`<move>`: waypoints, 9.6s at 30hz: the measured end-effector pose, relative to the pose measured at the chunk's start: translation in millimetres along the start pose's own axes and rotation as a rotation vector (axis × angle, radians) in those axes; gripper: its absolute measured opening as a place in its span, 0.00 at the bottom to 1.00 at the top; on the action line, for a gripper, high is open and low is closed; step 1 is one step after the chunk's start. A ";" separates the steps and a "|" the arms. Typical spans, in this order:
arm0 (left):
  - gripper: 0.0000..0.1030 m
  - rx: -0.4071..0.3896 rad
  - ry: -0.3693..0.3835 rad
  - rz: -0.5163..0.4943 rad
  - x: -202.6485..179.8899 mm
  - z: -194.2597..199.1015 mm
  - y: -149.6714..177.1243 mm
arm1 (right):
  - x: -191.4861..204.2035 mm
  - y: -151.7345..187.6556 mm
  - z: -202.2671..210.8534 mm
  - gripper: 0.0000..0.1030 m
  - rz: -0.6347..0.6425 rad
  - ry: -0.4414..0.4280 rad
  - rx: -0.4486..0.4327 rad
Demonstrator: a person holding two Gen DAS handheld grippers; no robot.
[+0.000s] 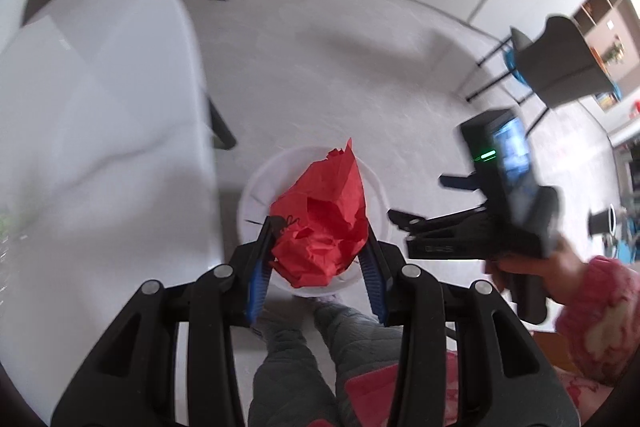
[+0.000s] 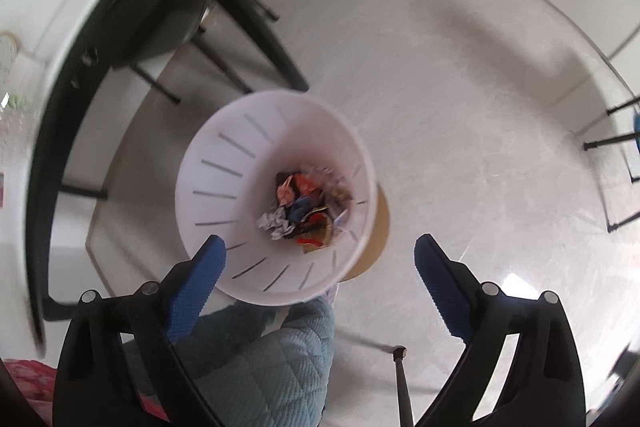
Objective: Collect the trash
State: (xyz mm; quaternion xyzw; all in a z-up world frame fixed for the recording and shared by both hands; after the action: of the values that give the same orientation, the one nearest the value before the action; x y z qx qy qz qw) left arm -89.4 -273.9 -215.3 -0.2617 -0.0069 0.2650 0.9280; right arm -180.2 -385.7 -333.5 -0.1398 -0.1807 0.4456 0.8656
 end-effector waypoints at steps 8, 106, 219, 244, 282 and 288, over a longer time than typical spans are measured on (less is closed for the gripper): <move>0.39 0.135 0.036 -0.011 -29.1 -80.2 21.4 | -41.1 -1.3 37.1 0.93 -0.073 0.043 -0.057; 0.63 -0.269 -0.487 0.641 370.4 188.8 156.1 | 546.5 -122.0 -56.2 0.28 0.766 -0.452 -0.022; 0.92 -0.318 -0.465 0.511 188.0 186.7 25.0 | 266.7 -114.4 86.2 0.97 0.487 -0.339 -0.244; 0.92 -0.423 -0.720 0.621 301.9 330.7 101.8 | 451.4 -111.3 149.4 0.97 0.591 -0.420 -0.302; 0.92 -0.388 -0.867 0.728 257.5 348.8 86.4 | 422.9 -133.7 177.0 0.97 0.645 -0.416 -0.325; 0.92 -0.382 -0.848 0.736 264.6 346.0 86.2 | 423.5 -133.5 173.4 0.97 0.647 -0.401 -0.318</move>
State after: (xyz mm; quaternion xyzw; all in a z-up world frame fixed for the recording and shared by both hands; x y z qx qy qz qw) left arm 43.5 86.2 7.8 -0.2806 -0.3337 0.6447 0.6279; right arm 67.9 -98.8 -44.7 -0.2320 -0.3592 0.6797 0.5960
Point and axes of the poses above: each gripper's, at about its wrist camera, not at the fingertips, and z roughly against the way its jaws point, x to its left, y to its underside, the point moved 2 cm from there along -z, roughly the way its jaws point, and after that the axes turned 14 degrees about -x, right-handed, at the moved point
